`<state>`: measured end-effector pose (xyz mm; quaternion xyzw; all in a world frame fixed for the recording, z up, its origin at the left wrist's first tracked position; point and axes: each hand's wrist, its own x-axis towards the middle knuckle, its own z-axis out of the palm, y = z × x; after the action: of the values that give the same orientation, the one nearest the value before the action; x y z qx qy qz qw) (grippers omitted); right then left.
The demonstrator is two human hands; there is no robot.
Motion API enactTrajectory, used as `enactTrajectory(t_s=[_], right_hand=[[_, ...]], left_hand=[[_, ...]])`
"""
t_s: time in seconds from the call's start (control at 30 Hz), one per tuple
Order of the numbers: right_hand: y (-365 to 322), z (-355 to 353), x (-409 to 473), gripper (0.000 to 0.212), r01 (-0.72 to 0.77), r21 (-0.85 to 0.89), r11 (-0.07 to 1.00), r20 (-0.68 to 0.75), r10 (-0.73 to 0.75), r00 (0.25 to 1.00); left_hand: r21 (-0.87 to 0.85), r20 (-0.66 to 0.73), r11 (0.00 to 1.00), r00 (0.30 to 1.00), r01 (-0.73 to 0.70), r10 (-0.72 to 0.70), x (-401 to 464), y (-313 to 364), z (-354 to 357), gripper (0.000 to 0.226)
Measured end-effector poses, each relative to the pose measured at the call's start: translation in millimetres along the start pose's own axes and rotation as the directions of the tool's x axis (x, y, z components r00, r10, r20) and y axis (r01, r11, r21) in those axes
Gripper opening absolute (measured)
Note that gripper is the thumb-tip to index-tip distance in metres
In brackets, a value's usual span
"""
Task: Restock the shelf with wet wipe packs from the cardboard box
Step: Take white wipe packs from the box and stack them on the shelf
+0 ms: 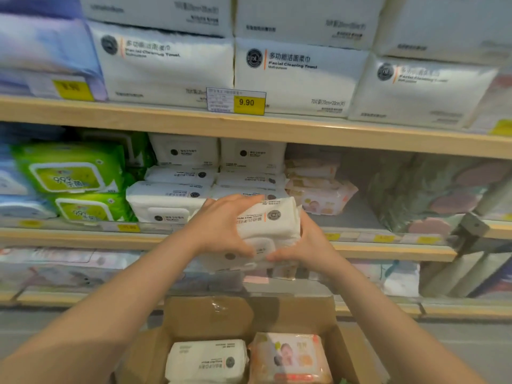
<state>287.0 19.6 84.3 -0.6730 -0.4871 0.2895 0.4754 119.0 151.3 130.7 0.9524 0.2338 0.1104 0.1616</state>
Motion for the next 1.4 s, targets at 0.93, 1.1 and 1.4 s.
enactTrajectory(t_s=[0.93,1.1,1.4], right_hand=[[-46,127,170,0.067,-0.006,-0.178,0.984,-0.188,-0.028,0.982],[-54,135,168,0.069,-0.002,-0.697,0.717,-0.226,-0.217,0.950],[-49,159,188,0.075,0.180,-0.827,0.533,-0.165,-0.535,0.829]], left_hand=[[-0.506,-0.414,0.816,0.751,0.280,-0.515,-2,-210,-10,0.057],[-0.133,-0.546,0.909,0.736,0.394,-0.399,-27,-201,29,0.086],[0.187,-0.541,0.900,0.806,0.394,-0.241,-37,-218,56,0.074]])
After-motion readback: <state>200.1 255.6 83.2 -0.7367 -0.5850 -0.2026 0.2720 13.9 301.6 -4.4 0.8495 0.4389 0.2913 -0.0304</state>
